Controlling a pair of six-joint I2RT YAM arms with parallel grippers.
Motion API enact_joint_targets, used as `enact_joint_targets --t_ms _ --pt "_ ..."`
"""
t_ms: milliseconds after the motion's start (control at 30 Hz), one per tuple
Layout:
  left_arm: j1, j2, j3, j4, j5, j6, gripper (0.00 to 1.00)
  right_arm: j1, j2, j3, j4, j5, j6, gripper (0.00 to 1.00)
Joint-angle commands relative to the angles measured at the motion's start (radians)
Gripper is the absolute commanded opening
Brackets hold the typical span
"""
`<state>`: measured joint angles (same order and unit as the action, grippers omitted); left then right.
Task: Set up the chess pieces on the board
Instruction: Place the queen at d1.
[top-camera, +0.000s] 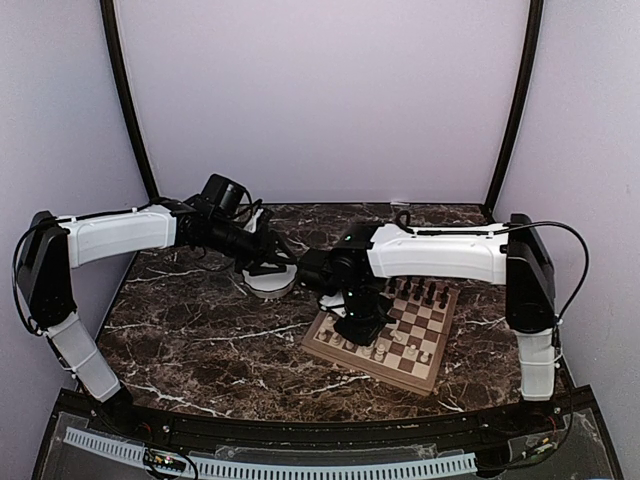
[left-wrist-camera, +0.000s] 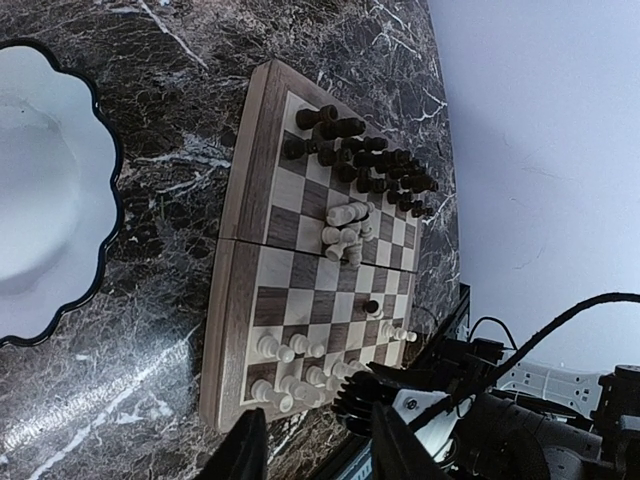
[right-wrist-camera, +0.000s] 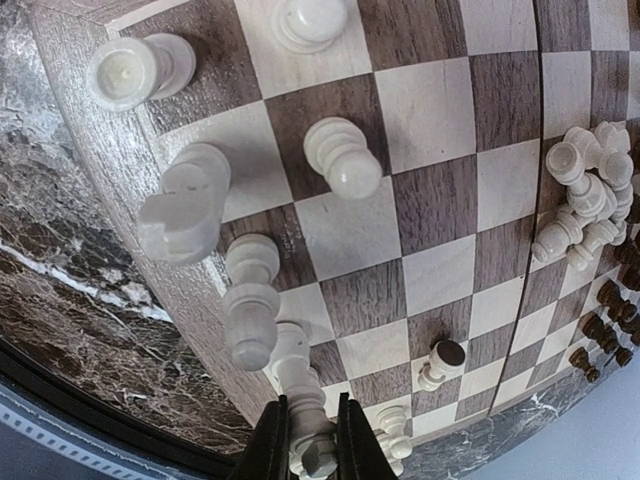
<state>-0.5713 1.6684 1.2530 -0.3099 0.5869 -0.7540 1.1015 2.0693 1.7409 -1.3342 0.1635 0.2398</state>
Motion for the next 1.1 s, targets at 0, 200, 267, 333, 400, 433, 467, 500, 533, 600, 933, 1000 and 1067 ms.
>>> enact_joint_targets --t_ms 0,200,267,333,400,433,467,500,533,600,933,1000,1067 --pt "0.005 -0.034 -0.021 -0.007 0.019 0.002 0.38 0.011 0.021 0.028 0.001 0.016 -0.004 0.02" --pt "0.006 -0.027 -0.021 0.002 0.029 -0.004 0.38 0.010 0.027 0.043 0.000 0.021 -0.002 0.02" --pt "0.005 -0.023 -0.020 0.005 0.032 -0.006 0.38 0.011 0.029 0.046 0.000 0.023 -0.002 0.02" --pt "0.006 -0.016 -0.018 0.007 0.037 -0.008 0.38 0.011 0.030 0.048 0.000 0.026 -0.002 0.02" --pt "0.006 -0.012 -0.018 0.011 0.042 -0.010 0.38 0.010 0.033 0.047 0.000 0.023 -0.002 0.03" --pt "0.006 -0.011 -0.018 0.013 0.043 -0.011 0.38 0.010 0.034 0.045 0.000 0.021 -0.002 0.04" --pt "0.006 -0.008 -0.018 0.013 0.046 -0.013 0.38 0.010 0.035 0.042 0.001 0.021 -0.002 0.06" --pt "0.005 -0.007 -0.018 0.015 0.049 -0.014 0.38 0.011 0.034 0.041 0.001 0.023 0.000 0.08" --pt "0.005 -0.005 -0.018 0.016 0.050 -0.014 0.38 0.011 0.035 0.042 0.000 0.025 0.000 0.10" --pt "0.005 0.000 -0.018 0.019 0.052 -0.016 0.38 0.010 0.033 0.047 0.000 0.025 0.001 0.14" --pt "0.006 0.025 -0.006 0.030 0.069 -0.024 0.38 0.011 -0.004 0.084 -0.001 -0.020 0.007 0.22" --pt "0.005 0.032 0.001 0.031 0.071 -0.025 0.38 0.010 -0.013 0.084 -0.003 -0.024 0.007 0.22" --pt "0.005 0.041 0.008 0.031 0.075 -0.026 0.38 0.010 -0.012 0.076 -0.001 -0.025 0.005 0.22"
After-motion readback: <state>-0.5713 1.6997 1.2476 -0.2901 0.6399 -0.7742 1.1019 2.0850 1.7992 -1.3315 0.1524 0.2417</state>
